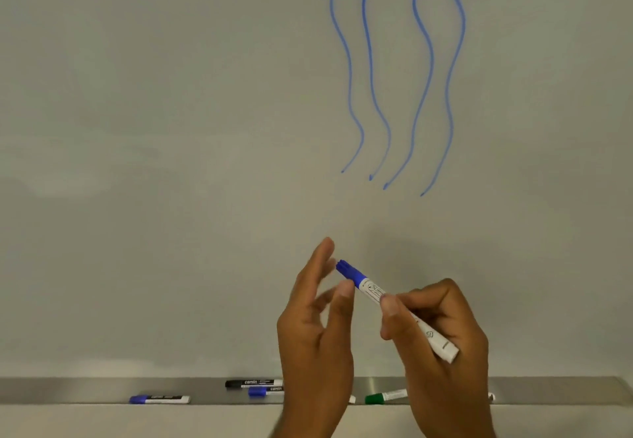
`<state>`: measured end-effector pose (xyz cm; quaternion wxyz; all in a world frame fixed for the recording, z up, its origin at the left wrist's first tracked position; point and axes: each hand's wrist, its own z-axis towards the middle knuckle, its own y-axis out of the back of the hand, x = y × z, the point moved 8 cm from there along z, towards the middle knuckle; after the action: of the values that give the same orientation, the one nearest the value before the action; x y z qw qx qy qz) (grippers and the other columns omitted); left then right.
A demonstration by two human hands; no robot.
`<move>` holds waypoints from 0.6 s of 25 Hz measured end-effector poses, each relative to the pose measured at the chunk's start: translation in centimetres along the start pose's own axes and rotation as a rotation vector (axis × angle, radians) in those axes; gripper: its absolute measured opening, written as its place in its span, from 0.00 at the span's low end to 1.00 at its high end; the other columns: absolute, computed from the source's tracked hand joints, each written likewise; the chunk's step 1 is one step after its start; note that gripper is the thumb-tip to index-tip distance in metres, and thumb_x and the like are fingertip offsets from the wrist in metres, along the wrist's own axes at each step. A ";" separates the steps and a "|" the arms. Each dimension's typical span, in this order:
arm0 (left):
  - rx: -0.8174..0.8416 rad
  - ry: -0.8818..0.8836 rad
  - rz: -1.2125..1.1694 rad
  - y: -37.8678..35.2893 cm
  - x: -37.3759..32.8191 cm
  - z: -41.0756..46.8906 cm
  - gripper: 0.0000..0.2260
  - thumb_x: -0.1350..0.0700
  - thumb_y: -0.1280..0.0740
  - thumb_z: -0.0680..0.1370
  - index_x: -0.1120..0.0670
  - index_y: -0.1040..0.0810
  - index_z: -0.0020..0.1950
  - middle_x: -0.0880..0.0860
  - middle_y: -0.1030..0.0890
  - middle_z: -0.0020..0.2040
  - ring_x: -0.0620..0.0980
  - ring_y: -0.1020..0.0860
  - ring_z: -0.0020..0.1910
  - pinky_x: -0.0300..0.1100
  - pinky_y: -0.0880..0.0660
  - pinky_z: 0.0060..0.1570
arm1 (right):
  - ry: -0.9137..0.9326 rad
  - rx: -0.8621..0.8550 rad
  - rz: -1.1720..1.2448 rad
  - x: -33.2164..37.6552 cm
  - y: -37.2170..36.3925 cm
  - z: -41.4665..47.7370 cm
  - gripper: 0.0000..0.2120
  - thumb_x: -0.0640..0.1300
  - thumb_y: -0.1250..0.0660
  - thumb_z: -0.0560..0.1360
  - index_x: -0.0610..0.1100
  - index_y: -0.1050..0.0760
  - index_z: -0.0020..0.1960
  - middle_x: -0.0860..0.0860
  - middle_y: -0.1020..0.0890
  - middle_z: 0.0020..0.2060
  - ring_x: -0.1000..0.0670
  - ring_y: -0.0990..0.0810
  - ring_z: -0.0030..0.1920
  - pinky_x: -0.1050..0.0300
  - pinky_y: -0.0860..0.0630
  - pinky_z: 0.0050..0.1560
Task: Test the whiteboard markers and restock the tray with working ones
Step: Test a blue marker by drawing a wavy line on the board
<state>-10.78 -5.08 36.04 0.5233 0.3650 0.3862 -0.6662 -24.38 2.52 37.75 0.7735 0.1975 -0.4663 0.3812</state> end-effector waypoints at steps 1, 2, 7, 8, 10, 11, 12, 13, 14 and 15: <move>0.000 -0.145 0.172 0.3 -0.2 -0.6 0.16 0.41 0.32 0.81 0.35 0.23 0.69 0.33 0.21 0.69 0.35 0.22 0.68 0.29 0.23 0.60 | -0.049 -0.007 0.014 -1.0 0.1 0.2 0.29 0.77 0.32 0.61 0.51 0.23 0.41 0.53 0.18 0.32 0.54 0.20 0.31 0.67 0.24 0.30; 0.035 -0.294 0.328 0.2 -0.2 -1.2 0.14 0.43 0.35 0.84 0.37 0.22 0.69 0.37 0.22 0.72 0.38 0.24 0.71 0.33 0.24 0.64 | -0.085 -0.018 0.011 -2.0 0.0 0.2 0.29 0.76 0.31 0.61 0.50 0.23 0.40 0.53 0.19 0.30 0.56 0.22 0.29 0.68 0.25 0.29; 0.183 -0.803 0.915 -0.3 1.8 -3.6 0.14 0.45 0.44 0.89 0.48 0.24 0.68 0.49 0.14 0.62 0.48 0.25 0.71 0.51 0.34 0.71 | -0.185 0.092 0.013 -7.0 -1.4 -0.8 0.14 0.56 0.31 0.68 0.45 0.21 0.40 0.53 0.18 0.31 0.55 0.19 0.33 0.67 0.23 0.32; 0.180 -0.773 0.912 0.4 2.6 -3.6 0.14 0.45 0.44 0.89 0.47 0.22 0.67 0.48 0.13 0.61 0.47 0.24 0.70 0.51 0.33 0.72 | -0.211 0.107 -0.007 -8.3 -1.9 -1.3 0.14 0.55 0.31 0.68 0.43 0.20 0.41 0.53 0.17 0.31 0.55 0.19 0.33 0.67 0.23 0.33; 0.212 -0.662 0.887 1.7 4.9 -3.8 0.13 0.47 0.41 0.88 0.47 0.20 0.66 0.46 0.15 0.63 0.45 0.24 0.68 0.49 0.25 0.72 | -0.253 0.132 -0.041 -10.6 -2.9 -2.3 0.15 0.56 0.31 0.68 0.43 0.20 0.41 0.54 0.17 0.31 0.54 0.19 0.33 0.65 0.23 0.33; 0.253 -0.642 0.905 2.2 6.3 -4.0 0.11 0.48 0.37 0.86 0.48 0.19 0.66 0.47 0.16 0.63 0.45 0.23 0.66 0.46 0.22 0.69 | -0.270 0.142 -0.060 -11.8 -3.4 -2.9 0.18 0.60 0.30 0.70 0.44 0.20 0.42 0.54 0.17 0.31 0.54 0.19 0.33 0.65 0.22 0.34; 0.304 -0.638 0.952 2.7 7.9 -4.3 0.11 0.51 0.29 0.82 0.49 0.18 0.64 0.49 0.15 0.61 0.46 0.21 0.63 0.46 0.21 0.65 | -0.285 0.151 -0.083 -12.9 -3.8 -3.5 0.22 0.66 0.32 0.71 0.45 0.20 0.43 0.55 0.17 0.32 0.53 0.19 0.34 0.66 0.22 0.34; 0.356 -0.605 0.998 3.3 9.6 -4.5 0.16 0.54 0.20 0.75 0.51 0.15 0.62 0.51 0.13 0.59 0.48 0.17 0.60 0.45 0.20 0.62 | -0.298 0.160 -0.117 -14.1 -4.1 -4.1 0.28 0.74 0.36 0.69 0.48 0.20 0.45 0.56 0.17 0.33 0.53 0.18 0.36 0.68 0.22 0.36; 0.418 -0.521 1.041 4.4 11.7 -4.5 0.22 0.57 0.14 0.67 0.53 0.13 0.60 0.52 0.12 0.57 0.49 0.15 0.57 0.43 0.20 0.61 | -0.313 0.171 -0.166 -15.6 -4.5 -4.8 0.34 0.80 0.43 0.66 0.50 0.21 0.47 0.57 0.18 0.36 0.52 0.18 0.37 0.69 0.23 0.37; 0.445 -0.432 1.084 5.7 13.6 -4.3 0.26 0.58 0.12 0.61 0.53 0.12 0.58 0.52 0.12 0.56 0.50 0.13 0.54 0.41 0.20 0.60 | -0.321 0.191 -0.238 -17.2 -4.6 -5.5 0.37 0.83 0.48 0.63 0.53 0.23 0.47 0.57 0.18 0.38 0.52 0.19 0.39 0.70 0.24 0.40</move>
<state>-7.32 -7.77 21.36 0.7648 0.4662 -0.1164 -0.4292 -22.37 -3.70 20.33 0.7065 0.3817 -0.5187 0.2934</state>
